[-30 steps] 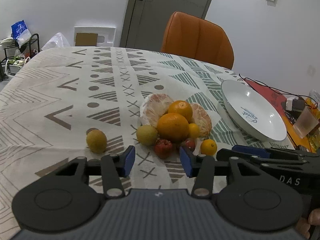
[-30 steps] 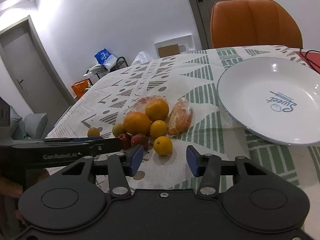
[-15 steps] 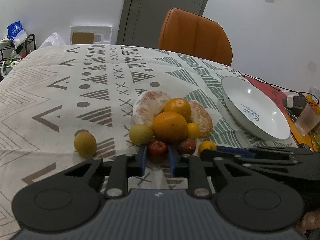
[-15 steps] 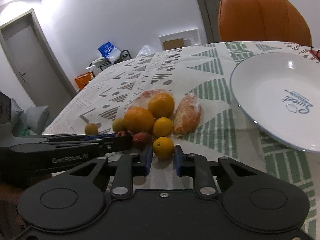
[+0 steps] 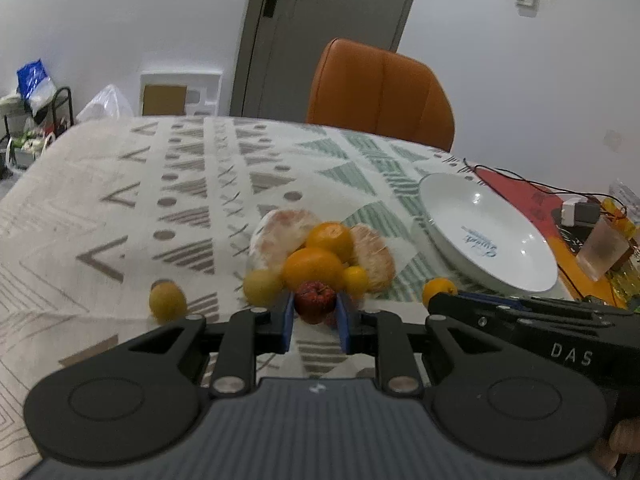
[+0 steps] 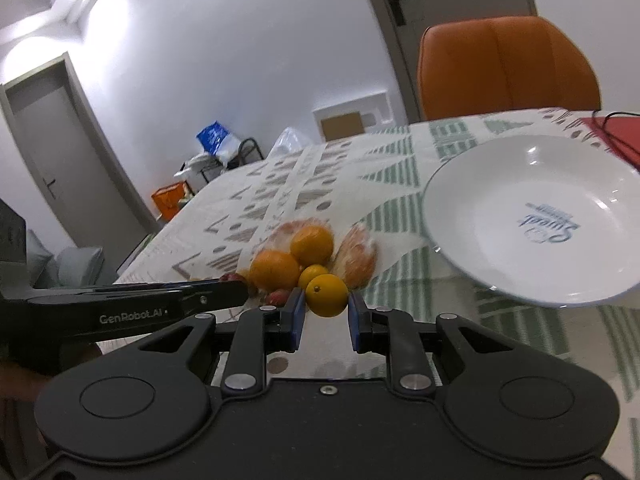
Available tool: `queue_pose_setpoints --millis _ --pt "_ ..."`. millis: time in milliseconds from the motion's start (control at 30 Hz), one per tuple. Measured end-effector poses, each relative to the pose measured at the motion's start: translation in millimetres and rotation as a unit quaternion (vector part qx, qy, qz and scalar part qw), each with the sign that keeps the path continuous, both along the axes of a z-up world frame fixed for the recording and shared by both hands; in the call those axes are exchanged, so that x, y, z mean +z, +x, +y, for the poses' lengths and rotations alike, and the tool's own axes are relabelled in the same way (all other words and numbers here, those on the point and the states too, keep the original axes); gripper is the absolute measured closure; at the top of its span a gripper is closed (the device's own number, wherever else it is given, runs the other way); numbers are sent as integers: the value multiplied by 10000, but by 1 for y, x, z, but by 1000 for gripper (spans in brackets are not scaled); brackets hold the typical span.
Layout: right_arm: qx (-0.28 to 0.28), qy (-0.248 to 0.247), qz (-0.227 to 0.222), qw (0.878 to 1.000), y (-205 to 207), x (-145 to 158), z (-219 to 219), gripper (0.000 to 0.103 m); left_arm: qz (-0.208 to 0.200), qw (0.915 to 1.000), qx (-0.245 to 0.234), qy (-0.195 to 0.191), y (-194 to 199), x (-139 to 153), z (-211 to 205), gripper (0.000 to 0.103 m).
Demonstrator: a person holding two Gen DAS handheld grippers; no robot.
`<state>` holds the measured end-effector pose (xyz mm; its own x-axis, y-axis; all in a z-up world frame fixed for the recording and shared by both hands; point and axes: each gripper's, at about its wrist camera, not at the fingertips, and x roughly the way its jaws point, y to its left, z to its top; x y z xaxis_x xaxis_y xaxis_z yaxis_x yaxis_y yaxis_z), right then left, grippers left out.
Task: Organize fruits
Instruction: 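Grasp a small orange kumquat with the right gripper while the left gripper grasps a red plum, then carry the kumquat and plum over the white plate and open both grippers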
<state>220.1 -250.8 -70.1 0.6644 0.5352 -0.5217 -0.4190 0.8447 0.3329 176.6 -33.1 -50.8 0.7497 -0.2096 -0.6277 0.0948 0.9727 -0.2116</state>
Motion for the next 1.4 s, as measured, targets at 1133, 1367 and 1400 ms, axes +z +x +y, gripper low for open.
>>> queue_pose_setpoints --millis 1133,1367,1400 --pt "-1154 50 -361 9927 -13 9 -97 82 -373 9947 -937 192 22 16 -104 82" --pt "-1331 74 -304 9906 -7 0 -108 82 -370 9943 -968 246 35 14 -118 82" --pt "-1352 79 -301 9903 -7 0 -110 82 -374 9941 -986 244 37 14 -120 82"
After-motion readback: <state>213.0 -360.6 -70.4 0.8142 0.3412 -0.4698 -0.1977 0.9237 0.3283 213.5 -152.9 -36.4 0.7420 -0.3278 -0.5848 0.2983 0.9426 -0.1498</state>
